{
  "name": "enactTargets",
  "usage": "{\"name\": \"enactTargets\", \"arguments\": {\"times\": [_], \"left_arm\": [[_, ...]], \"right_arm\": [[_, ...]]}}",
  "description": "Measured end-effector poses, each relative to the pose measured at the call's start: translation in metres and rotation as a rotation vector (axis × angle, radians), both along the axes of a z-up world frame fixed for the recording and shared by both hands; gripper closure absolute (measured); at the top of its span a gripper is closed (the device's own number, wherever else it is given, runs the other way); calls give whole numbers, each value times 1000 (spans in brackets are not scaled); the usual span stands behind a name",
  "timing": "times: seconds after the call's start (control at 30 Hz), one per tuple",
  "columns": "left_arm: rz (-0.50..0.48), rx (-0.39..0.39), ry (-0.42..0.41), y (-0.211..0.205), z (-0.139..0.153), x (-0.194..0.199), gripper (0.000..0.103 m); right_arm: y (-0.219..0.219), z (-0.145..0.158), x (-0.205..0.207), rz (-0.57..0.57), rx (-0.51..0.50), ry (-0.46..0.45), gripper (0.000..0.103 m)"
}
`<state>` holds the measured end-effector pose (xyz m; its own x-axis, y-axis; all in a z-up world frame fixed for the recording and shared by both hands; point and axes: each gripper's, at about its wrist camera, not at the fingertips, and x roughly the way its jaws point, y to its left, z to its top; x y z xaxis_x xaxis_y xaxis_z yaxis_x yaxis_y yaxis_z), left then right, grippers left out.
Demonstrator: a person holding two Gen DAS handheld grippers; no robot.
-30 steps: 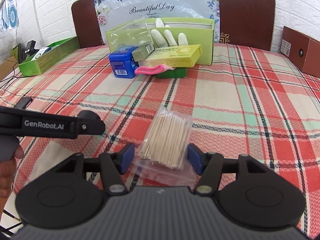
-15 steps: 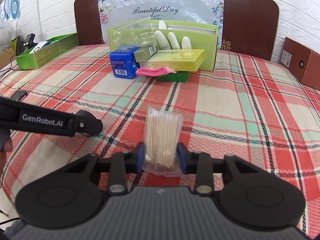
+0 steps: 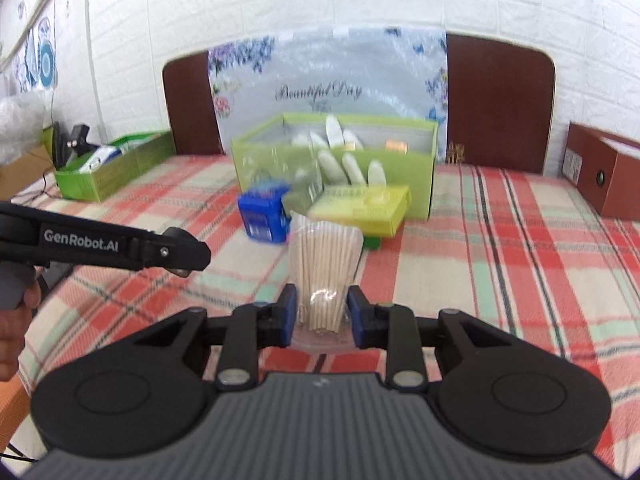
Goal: Organize objects
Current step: 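Carry tape roll and toothpick bag into the green box and release both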
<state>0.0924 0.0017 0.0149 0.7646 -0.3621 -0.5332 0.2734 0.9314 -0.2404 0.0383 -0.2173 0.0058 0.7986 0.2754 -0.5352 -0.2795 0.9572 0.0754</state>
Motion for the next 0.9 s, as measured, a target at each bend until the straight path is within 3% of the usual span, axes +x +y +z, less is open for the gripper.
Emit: {"name": "enactTargets", "arguments": {"times": [0.33,0.47,0.7,0.9], "left_arm": [[31,-14,-138,7,61,45,54],[47,33,-164,-1,71,78,54],[53,33,-131,-9,67,150,54],[65,52,-75,-15,43,202,54]], "right_arm": [[-1,58,50,19,19,-139,77],[3,73,78,16,-3,-178,77],[6,80,135,5,-9,-197,76],[10,62,188,-2,-35,-177,76]]}}
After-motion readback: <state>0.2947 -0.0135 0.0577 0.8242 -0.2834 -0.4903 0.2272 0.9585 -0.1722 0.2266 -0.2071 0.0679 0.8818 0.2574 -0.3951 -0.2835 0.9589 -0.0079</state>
